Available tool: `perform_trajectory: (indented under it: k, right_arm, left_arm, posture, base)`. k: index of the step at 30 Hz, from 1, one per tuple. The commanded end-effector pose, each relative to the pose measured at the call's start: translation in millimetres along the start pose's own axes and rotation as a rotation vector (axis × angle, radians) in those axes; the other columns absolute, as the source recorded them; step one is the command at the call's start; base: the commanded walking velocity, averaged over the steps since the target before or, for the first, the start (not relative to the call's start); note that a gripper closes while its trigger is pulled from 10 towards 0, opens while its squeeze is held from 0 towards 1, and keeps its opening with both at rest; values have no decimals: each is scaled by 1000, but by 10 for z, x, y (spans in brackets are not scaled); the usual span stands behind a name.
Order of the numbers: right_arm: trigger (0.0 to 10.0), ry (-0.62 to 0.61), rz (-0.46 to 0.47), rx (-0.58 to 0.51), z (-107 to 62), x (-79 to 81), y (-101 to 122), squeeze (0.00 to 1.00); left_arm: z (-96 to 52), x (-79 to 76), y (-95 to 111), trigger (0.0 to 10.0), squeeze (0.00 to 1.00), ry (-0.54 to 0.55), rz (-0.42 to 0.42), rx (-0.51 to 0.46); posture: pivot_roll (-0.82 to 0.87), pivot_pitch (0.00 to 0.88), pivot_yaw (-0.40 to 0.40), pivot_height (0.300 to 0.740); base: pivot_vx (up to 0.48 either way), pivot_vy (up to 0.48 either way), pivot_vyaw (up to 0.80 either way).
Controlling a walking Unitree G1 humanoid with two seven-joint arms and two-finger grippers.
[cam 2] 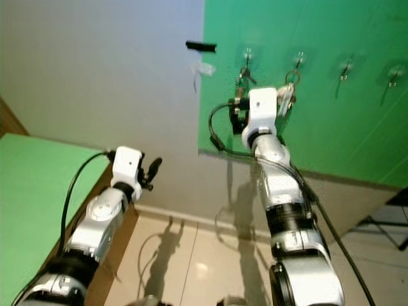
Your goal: Hang keys on a hook
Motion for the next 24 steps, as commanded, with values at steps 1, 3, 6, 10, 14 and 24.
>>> perform_trajectory:
  k: [1, 3, 6, 10, 14, 24]
  right_arm:
    - [10000, -10, -9, -26, -60, -6, 72, 1000]
    - [10000, -21, -55, -25, -248, -10, -42, 1000]
    - [10000, -25, -131, -3, -534, -16, -269, 1000]
    - [10000, -69, -202, -26, -1010, -140, -491, 627]
    - [10000, -263, 13, 114, -1491, -510, -942, 0]
    - [10000, -327, 111, 148, -1517, -547, -1133, 0]
  left_arm:
    - [-16, 7, 5, 10000, 0, -11, 24, 2]
    - [-38, 22, -29, 10000, 0, -16, 34, 14]
    - [-84, 53, -83, 10000, 0, -17, 42, 27]
    - [-244, 141, -126, 10000, 0, -18, 69, -2]
    - [-443, 162, -168, 10000, 0, -19, 52, -35]
    - [-360, -77, -54, 10000, 0, -104, 48, -73]
  posture:
    - [-104, 0, 16, 740]
    - [-110, 0, 17, 740]
    - [-113, 0, 18, 740]
    - [-123, 0, 21, 740]
    - [-130, 0, 24, 740]
    - [-154, 0, 54, 740]
  base:
    - [0, 0, 0]
    - [0, 0, 0]
    - [0, 0, 0]
    - [0, 0, 0]
    - [0, 0, 0]
    - [0, -195, 0]
Point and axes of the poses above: a point about 5 cm out from each wrist's last joint towards the gripper, its own z axis pointing out of the wrist towards the gripper, its own y axis along the axis of the wrist's last joint, x = y × z, the point moved 4 cm from there along z, pointing out of the wrist towards the gripper, and after that the axes turned 5 degrees about z, right-handed, at the moved point
